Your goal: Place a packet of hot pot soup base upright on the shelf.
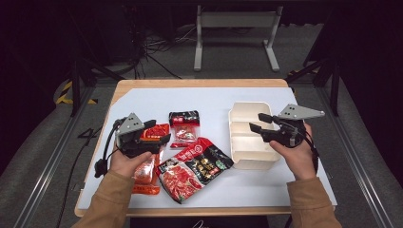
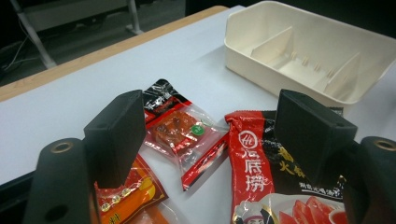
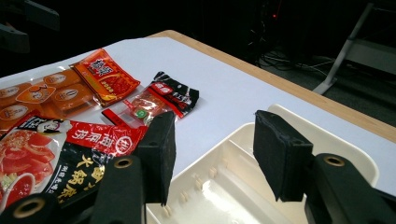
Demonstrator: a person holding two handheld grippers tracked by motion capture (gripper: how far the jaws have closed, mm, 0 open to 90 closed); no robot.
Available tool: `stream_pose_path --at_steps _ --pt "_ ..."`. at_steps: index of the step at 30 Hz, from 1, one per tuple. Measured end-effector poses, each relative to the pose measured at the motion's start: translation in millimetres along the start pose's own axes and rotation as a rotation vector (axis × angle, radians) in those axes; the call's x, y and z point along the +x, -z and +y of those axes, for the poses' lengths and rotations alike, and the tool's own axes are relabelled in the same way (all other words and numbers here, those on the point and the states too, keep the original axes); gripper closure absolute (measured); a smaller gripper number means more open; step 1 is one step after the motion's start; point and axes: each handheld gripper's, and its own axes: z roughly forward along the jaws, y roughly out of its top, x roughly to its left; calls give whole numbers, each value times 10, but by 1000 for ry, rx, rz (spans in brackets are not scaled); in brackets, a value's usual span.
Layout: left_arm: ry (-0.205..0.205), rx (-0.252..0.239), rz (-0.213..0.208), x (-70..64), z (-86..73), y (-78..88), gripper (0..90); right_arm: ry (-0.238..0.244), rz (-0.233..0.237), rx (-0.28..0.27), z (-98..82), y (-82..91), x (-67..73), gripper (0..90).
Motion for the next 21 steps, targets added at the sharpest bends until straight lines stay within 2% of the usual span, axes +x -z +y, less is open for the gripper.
stream_pose_path --at_steps 5,15,21 --pt "4 31 1 -36 71 -77 232 -1 -6 10 -15 16 -13 487" --pt "9 20 -21 -41 163 -266 208 -21 -38 19 -77 92 -76 474" --pt "-23 24 -49 -94 245 -386 203 -23 -49 20 -92 120 -96 472"
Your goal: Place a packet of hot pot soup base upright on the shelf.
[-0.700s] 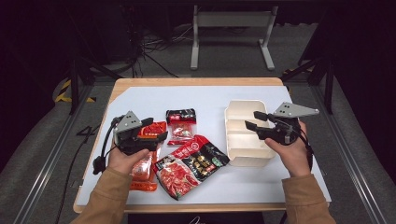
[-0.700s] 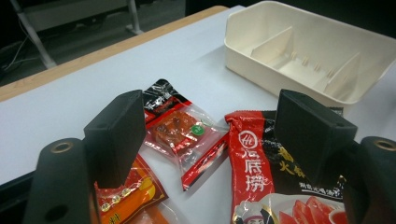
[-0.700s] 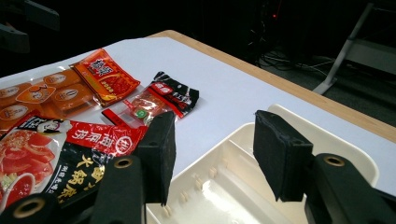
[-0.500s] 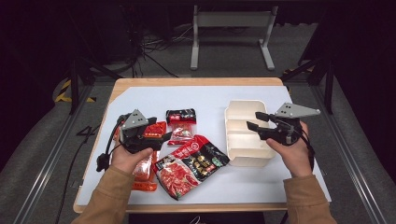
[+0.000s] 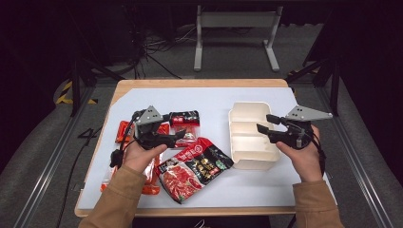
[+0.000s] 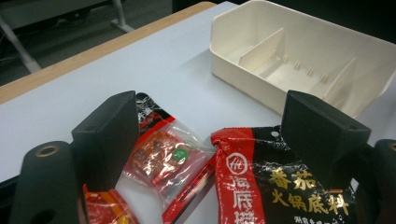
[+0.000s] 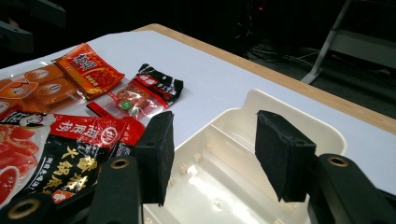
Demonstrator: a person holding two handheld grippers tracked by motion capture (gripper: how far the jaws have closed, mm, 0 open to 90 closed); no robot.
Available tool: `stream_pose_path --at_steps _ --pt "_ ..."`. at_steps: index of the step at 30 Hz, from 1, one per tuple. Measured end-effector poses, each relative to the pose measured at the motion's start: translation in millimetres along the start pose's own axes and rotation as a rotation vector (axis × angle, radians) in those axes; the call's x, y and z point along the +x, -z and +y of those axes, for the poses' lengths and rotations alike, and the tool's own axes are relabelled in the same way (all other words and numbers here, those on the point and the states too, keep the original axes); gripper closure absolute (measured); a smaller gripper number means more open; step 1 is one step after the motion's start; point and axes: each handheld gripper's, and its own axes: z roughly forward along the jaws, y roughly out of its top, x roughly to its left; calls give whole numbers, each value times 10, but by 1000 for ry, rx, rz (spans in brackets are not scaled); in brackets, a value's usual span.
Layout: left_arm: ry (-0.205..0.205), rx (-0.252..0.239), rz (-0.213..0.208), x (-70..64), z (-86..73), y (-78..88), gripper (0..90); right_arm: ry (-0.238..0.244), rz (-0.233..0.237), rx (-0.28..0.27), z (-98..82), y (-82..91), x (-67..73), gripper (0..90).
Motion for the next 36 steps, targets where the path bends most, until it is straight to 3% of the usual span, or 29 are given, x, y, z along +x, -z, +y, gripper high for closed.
stream_pose_path --at_steps 7,11,14,18,21,24,31,36 --pt "0 -5 -36 -19 31 -162 195 -14 -10 8 -36 10 -29 468" --pt "15 -4 -20 -9 37 -204 197 -19 -14 8 -46 25 -35 467" --pt "22 -4 -57 -12 45 -273 187 -23 -20 10 -59 40 -40 465" --pt "14 35 -76 -21 26 -361 184 -19 -20 13 -67 41 -33 464" --pt "32 49 -73 -9 -5 -409 222 -18 -20 13 -67 44 -30 463" --pt "45 69 -96 7 -65 -486 258 -15 -17 12 -64 44 -20 461" --pt "28 168 -89 -11 -196 -679 319 -12 -10 19 -59 11 -6 454" --pt "62 209 -105 -12 -255 -767 252 -11 -4 24 -60 -6 1 448"
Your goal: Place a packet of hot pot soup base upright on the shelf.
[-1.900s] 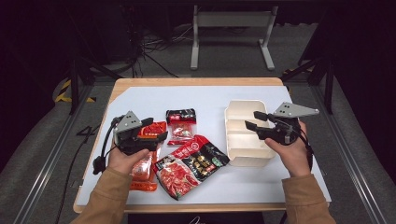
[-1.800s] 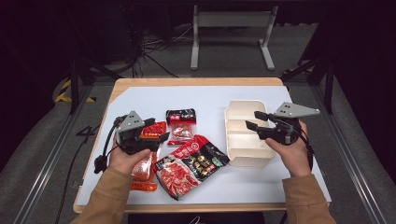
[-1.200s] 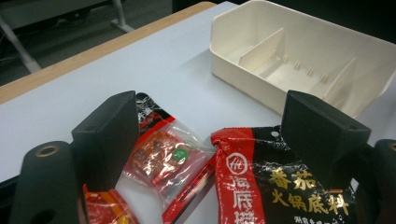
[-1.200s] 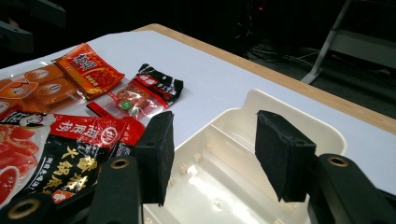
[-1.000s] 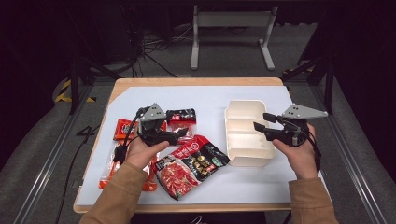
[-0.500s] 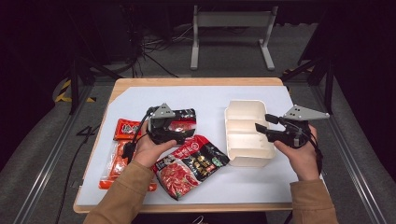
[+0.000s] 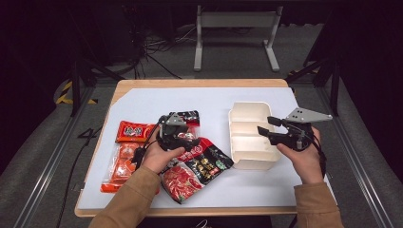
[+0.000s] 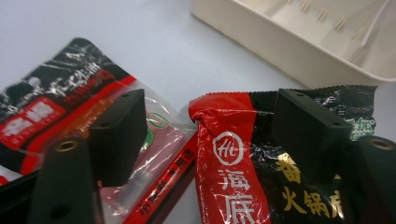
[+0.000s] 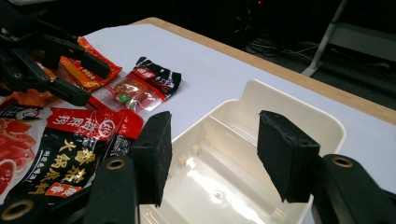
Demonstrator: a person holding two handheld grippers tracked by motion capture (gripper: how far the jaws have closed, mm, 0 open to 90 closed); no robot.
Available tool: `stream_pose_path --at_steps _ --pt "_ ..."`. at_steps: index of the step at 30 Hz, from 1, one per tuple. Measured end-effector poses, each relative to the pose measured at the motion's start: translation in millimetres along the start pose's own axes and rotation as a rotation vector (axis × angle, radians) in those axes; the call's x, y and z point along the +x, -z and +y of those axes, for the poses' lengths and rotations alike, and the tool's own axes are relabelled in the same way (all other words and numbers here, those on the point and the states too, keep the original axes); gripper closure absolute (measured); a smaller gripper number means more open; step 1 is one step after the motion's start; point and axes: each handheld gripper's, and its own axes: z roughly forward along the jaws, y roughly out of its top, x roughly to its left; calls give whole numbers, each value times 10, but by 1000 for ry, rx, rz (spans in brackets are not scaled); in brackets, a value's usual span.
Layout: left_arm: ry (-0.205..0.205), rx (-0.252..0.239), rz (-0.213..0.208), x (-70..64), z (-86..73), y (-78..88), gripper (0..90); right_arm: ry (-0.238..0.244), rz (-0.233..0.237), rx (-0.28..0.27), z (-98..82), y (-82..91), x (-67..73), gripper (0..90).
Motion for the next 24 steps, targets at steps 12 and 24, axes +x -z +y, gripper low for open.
stream_pose_path --at_steps 12,24 --pt "-38 157 -10 -30 -54 -188 377 8 9 16 -5 -49 26 435" --pt "-39 251 -49 1 -83 -276 419 9 5 30 -18 -100 42 416"
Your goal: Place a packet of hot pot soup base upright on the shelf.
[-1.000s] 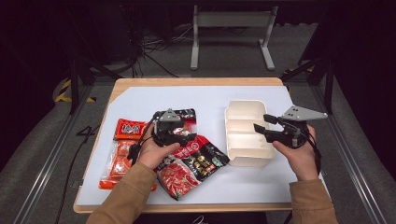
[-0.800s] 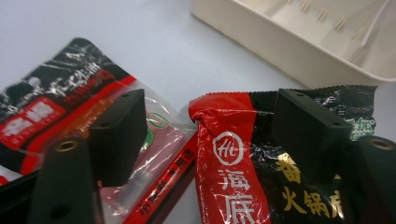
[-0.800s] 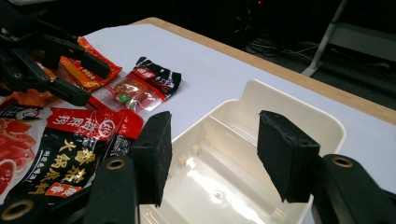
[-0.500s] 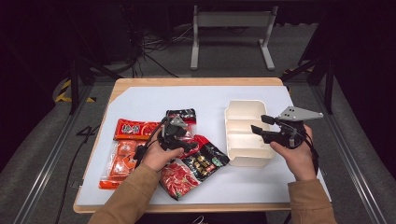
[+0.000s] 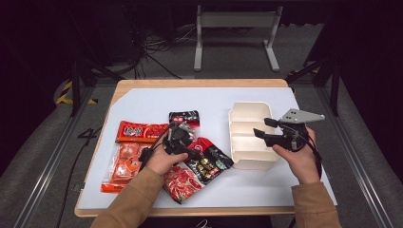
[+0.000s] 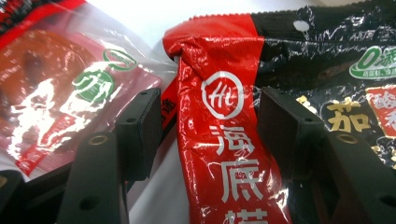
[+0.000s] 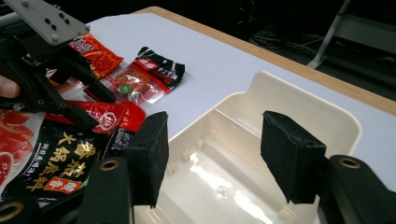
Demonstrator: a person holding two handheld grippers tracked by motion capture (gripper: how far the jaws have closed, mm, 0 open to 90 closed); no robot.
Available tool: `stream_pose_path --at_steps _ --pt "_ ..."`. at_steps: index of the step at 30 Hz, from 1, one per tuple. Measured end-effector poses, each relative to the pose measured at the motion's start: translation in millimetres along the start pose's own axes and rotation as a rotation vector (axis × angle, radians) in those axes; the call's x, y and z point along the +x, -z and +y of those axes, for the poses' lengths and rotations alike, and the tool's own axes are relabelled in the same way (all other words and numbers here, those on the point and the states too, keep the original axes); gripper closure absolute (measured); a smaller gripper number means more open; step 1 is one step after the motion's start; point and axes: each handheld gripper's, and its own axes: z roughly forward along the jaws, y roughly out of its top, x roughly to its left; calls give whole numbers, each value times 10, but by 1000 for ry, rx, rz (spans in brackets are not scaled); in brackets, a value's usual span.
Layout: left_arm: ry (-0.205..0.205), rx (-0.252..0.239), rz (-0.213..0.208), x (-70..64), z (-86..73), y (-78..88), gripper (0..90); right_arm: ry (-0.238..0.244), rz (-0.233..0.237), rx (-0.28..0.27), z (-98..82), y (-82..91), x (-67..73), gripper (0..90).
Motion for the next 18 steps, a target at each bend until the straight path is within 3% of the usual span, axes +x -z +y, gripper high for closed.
stream_pose_path --at_steps 3,5,11,14,18 --pt "20 22 -38 5 1 -10 491 0 3 2 -3 -8 1 414" --pt "13 29 -23 13 3 -3 534 -2 4 3 -4 -10 3 413" --pt "24 34 -29 27 -14 -13 627 -2 7 6 -9 -28 8 411" --pt "29 27 -27 20 -28 3 773 0 11 12 -10 -46 21 411" --pt "22 21 -6 2 -31 19 838 4 13 13 -7 -51 33 411"
